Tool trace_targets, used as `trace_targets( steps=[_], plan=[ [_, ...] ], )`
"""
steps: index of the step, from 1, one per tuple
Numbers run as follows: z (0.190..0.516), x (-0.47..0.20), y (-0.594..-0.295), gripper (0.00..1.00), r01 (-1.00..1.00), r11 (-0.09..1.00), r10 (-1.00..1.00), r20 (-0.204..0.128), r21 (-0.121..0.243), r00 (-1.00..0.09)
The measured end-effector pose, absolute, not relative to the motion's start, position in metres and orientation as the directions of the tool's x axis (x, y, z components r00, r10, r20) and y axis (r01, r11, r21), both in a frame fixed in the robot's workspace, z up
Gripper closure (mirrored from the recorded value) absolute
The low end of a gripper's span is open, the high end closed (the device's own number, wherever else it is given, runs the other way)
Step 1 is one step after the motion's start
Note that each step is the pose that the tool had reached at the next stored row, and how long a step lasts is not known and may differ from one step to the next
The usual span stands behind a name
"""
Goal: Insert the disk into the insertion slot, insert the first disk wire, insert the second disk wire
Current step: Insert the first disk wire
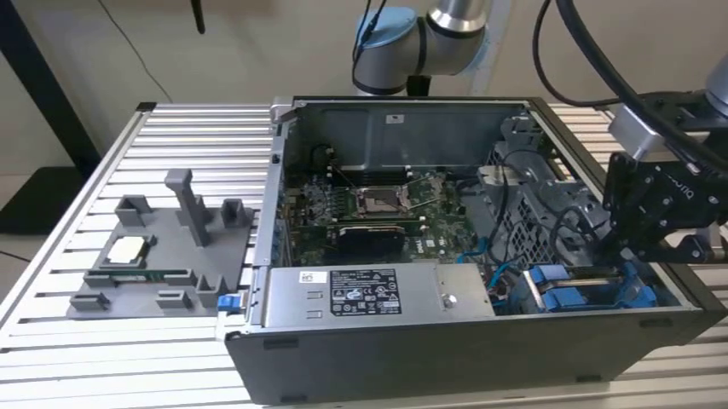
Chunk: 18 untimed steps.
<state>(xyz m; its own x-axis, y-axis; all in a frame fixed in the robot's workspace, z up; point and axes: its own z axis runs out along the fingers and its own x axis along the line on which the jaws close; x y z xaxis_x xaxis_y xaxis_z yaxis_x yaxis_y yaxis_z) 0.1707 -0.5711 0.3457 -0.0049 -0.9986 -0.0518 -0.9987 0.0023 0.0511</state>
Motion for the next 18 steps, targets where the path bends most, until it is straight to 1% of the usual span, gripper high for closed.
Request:
trace_targets(
  steps=[18],
  plan=[
    [0.3358, 0.1718, -0.5702, 0.81, -0.999, 0.002, -0.999, -0.052, 0.047, -0.005]
  ],
)
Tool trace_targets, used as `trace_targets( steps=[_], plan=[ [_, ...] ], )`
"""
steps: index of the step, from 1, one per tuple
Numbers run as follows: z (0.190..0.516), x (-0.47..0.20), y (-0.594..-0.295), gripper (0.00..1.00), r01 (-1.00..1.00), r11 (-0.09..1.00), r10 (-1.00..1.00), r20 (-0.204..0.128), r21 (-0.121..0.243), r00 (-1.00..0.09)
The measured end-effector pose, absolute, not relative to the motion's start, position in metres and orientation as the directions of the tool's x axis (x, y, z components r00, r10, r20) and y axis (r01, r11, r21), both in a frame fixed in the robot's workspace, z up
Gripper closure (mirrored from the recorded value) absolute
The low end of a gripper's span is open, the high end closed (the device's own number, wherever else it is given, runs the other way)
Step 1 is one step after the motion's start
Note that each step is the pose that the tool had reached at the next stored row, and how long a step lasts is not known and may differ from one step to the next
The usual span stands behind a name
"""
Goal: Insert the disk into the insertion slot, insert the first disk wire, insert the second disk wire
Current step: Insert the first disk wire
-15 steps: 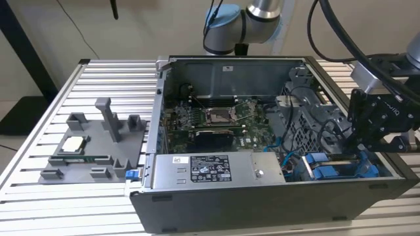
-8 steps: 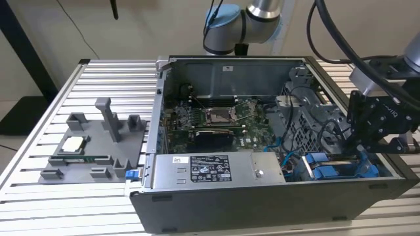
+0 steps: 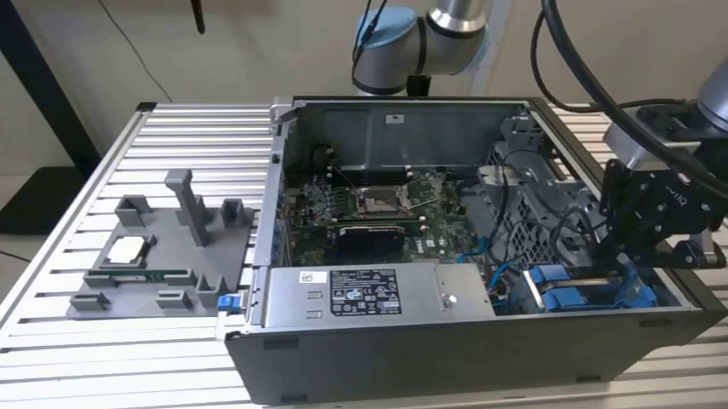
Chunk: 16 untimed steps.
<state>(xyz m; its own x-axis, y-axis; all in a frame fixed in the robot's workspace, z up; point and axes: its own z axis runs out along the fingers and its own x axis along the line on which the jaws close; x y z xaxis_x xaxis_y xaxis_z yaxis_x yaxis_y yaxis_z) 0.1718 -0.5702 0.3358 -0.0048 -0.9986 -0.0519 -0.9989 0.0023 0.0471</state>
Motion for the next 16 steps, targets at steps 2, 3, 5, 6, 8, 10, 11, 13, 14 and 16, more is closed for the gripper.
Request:
trace_targets(
  steps=[2, 3, 5, 6, 8, 10, 11, 13, 14, 16],
  plan=[
    [0.333, 0.172, -0.57, 0.81, -0.999, 0.002, -0.999, -0.051, 0.043, -0.005],
    [0.332, 0.172, -0.57, 0.81, -0.999, 0.002, -0.999, -0.05, 0.041, -0.005],
    [0.33, 0.172, -0.57, 0.81, -0.999, 0.003, -0.999, -0.051, 0.039, -0.004],
    [0.329, 0.172, -0.57, 0.81, -0.999, 0.002, -0.999, -0.052, 0.038, -0.004],
    [0.33, 0.172, -0.57, 0.8, -0.999, 0.002, -0.999, -0.054, 0.039, -0.004],
    [0.336, 0.172, -0.57, 0.73, -0.999, 0.002, -0.999, -0.053, 0.039, -0.004],
    [0.341, 0.172, -0.57, 0.73, -0.999, 0.002, -0.999, -0.052, 0.039, -0.004],
    [0.35, 0.172, -0.57, 0.73, -0.999, 0.002, -0.999, -0.052, 0.039, -0.004],
    [0.355, 0.172, -0.57, 0.73, -0.999, 0.002, -0.999, -0.052, 0.039, -0.004],
    [0.364, 0.172, -0.57, 0.73, -0.999, 0.002, -0.999, -0.052, 0.039, -0.004]
  ],
)
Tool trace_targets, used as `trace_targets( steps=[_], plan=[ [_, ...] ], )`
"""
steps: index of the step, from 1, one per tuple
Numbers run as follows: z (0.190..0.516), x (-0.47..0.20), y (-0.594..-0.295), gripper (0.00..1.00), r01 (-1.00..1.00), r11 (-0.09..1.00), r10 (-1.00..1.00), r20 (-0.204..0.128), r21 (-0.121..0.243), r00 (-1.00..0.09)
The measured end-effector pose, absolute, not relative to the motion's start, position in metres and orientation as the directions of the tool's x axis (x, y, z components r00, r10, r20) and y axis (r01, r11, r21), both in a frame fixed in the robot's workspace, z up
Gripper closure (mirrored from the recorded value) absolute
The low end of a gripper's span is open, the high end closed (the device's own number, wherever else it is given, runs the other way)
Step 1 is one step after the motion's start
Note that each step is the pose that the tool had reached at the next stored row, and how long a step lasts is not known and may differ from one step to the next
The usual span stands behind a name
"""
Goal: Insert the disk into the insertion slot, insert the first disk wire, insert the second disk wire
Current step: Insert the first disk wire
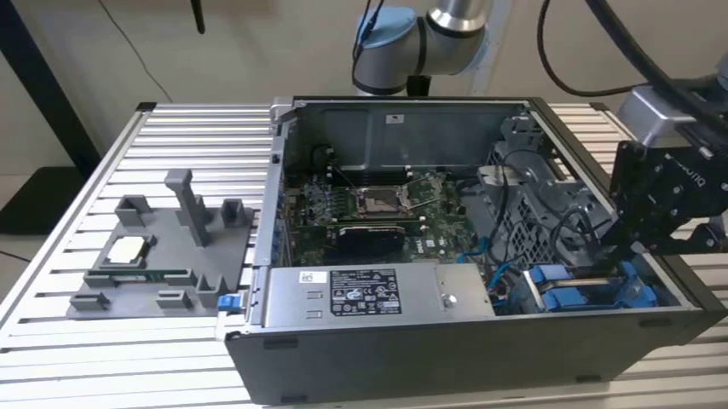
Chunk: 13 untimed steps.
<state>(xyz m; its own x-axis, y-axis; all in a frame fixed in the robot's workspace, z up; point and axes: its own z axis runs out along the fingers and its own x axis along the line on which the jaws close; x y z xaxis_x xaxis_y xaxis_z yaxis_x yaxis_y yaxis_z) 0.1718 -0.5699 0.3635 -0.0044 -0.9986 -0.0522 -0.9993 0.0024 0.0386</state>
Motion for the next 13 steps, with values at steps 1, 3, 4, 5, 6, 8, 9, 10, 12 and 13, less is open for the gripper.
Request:
trace_targets(
  steps=[1, 3, 4, 5, 6, 8, 9, 10, 12, 13],
  plan=[
    [0.367, 0.172, -0.57, 0.73, -0.999, 0.002, -0.999, -0.052, 0.039, -0.004],
    [0.374, 0.172, -0.569, 0.73, -0.999, 0.002, -0.999, -0.052, 0.039, -0.004],
    [0.377, 0.172, -0.569, 0.73, -0.999, 0.002, -0.999, -0.052, 0.039, -0.004],
    [0.381, 0.172, -0.569, 0.73, -0.999, 0.002, -0.999, -0.052, 0.039, -0.004],
    [0.384, 0.172, -0.569, 0.73, -0.999, 0.002, -0.999, -0.052, 0.039, -0.004],
    [0.392, 0.172, -0.569, 0.73, -0.999, 0.002, -0.999, -0.052, 0.039, -0.004],
    [0.396, 0.172, -0.568, 0.73, -0.999, 0.002, -0.999, -0.052, 0.039, -0.004],
    [0.4, 0.172, -0.568, 0.73, -0.999, 0.002, -0.999, -0.052, 0.039, -0.004],
    [0.406, 0.172, -0.568, 0.73, -0.999, 0.002, -0.999, -0.052, 0.039, -0.004],
    [0.407, 0.172, -0.568, 0.73, -0.999, 0.002, -0.999, -0.052, 0.039, -0.004]
  ],
)
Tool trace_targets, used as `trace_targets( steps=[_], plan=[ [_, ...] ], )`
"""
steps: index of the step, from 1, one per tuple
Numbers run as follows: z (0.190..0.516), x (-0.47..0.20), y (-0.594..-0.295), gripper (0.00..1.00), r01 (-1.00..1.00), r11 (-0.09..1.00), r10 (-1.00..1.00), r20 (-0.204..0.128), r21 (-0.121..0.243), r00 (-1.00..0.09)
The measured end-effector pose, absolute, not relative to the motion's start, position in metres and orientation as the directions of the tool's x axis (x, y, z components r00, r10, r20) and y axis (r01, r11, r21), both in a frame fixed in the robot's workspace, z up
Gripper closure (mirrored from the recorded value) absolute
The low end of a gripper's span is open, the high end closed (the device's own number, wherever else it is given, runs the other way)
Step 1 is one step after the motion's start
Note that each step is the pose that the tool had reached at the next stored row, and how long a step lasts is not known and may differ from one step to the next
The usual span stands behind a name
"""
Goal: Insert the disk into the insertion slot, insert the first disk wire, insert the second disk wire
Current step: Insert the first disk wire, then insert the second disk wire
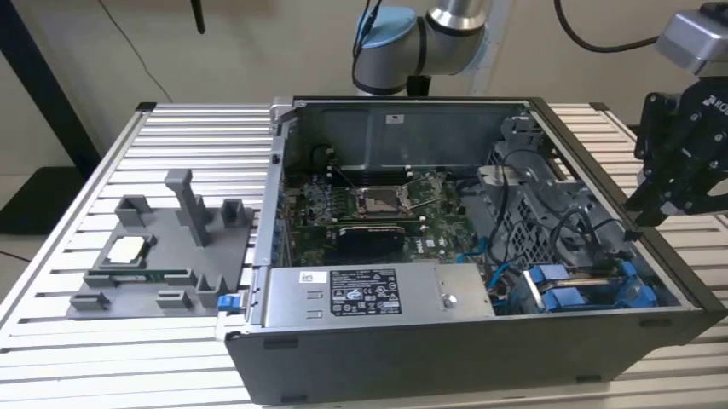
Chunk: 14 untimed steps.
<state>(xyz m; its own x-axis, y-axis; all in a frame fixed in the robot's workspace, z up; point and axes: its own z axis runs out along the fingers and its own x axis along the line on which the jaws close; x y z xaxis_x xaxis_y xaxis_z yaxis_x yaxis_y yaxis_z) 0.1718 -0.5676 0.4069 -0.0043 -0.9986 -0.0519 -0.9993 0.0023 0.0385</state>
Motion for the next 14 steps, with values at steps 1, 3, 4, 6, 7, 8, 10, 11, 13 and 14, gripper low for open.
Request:
trace_targets(
  steps=[1, 3, 4, 6, 7, 8, 10, 11, 13, 14],
  plan=[
    [0.407, 0.172, -0.567, 0.73, -0.999, 0.002, -0.999, -0.052, 0.039, -0.004],
    [0.407, 0.172, -0.567, 0.73, -0.999, 0.002, -0.999, -0.052, 0.039, -0.004],
    [0.407, 0.172, -0.568, 0.73, -0.999, 0.002, -0.999, -0.052, 0.039, -0.004],
    [0.407, 0.172, -0.567, 0.73, -0.999, 0.002, -0.999, -0.052, 0.039, -0.004],
    [0.407, 0.173, -0.567, 0.73, -0.999, 0.002, -0.999, -0.052, 0.039, -0.004],
    [0.407, 0.175, -0.567, 0.73, -0.999, 0.002, -0.999, -0.052, 0.039, -0.004],
    [0.407, 0.178, -0.567, 0.73, -0.999, 0.002, -0.999, -0.052, 0.039, -0.004],
    [0.407, 0.18, -0.567, 0.73, -0.999, 0.002, -0.999, -0.052, 0.039, -0.004],
    [0.407, 0.183, -0.567, 0.73, -0.999, 0.002, -0.999, -0.052, 0.039, -0.004],
    [0.406, 0.183, -0.567, 0.73, -0.999, 0.002, -0.999, -0.052, 0.039, -0.004]
  ],
)
